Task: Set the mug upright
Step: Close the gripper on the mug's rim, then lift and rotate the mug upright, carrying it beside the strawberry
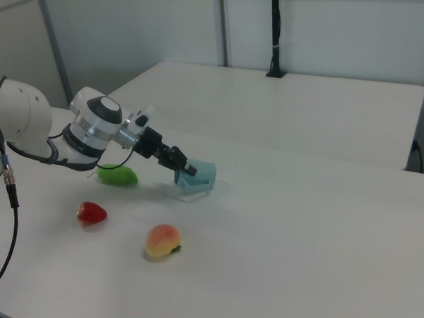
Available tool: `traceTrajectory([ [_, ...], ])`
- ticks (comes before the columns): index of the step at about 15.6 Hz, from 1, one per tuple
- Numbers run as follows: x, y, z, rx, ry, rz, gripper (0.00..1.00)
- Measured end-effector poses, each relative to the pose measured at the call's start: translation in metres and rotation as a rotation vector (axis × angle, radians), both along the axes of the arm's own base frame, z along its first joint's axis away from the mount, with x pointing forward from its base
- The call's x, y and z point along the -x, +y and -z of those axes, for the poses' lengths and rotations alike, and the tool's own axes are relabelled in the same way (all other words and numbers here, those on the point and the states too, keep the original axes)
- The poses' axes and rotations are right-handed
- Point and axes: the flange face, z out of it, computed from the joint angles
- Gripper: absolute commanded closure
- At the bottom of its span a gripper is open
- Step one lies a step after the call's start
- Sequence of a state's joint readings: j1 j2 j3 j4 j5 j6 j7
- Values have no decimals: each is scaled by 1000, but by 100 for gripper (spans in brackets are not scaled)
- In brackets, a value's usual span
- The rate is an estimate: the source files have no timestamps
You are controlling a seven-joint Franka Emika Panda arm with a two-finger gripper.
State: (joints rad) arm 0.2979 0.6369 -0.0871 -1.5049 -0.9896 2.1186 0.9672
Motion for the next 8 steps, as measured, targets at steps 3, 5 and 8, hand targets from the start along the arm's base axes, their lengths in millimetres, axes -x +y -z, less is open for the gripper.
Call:
traceTrajectory([
  [3,-1,-8,-20,-88,-19,59,100],
  [5,-1,-13,-37,-160,-18,94,100],
  [8,0,-16,-69,-297,2,121,100],
])
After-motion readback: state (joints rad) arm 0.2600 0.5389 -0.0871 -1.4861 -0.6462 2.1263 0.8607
